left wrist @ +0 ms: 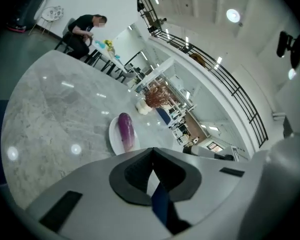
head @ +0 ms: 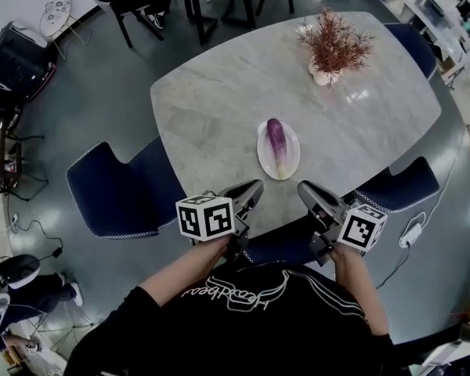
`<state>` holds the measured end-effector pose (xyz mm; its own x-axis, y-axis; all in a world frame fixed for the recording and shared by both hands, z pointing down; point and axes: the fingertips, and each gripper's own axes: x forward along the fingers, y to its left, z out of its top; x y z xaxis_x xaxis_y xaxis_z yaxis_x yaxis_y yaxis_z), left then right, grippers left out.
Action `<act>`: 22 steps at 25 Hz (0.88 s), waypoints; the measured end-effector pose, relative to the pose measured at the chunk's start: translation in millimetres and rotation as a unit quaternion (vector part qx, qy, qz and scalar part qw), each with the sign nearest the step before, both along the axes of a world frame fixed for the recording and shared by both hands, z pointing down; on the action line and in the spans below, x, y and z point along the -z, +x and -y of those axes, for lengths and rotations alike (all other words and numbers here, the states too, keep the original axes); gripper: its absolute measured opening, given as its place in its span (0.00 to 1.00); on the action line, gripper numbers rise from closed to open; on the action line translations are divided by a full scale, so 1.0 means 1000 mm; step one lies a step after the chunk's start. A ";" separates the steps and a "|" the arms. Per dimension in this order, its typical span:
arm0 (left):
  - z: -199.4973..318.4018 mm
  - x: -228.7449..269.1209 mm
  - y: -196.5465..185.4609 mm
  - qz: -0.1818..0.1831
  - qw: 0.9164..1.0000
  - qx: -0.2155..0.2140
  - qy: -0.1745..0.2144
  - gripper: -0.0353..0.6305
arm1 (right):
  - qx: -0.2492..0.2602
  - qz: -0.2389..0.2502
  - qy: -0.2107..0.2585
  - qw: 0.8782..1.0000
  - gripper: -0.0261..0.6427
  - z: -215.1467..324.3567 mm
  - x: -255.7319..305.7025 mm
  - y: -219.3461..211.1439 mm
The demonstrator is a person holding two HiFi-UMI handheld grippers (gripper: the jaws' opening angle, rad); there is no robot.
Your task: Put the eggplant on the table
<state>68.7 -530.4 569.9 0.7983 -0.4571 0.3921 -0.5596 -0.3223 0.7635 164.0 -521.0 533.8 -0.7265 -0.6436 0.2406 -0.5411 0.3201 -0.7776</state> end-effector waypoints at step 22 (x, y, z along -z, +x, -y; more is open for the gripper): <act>-0.230 0.143 0.032 -0.058 0.971 -0.097 0.210 0.07 | 0.082 -0.037 0.164 0.982 0.05 -0.220 0.097 0.001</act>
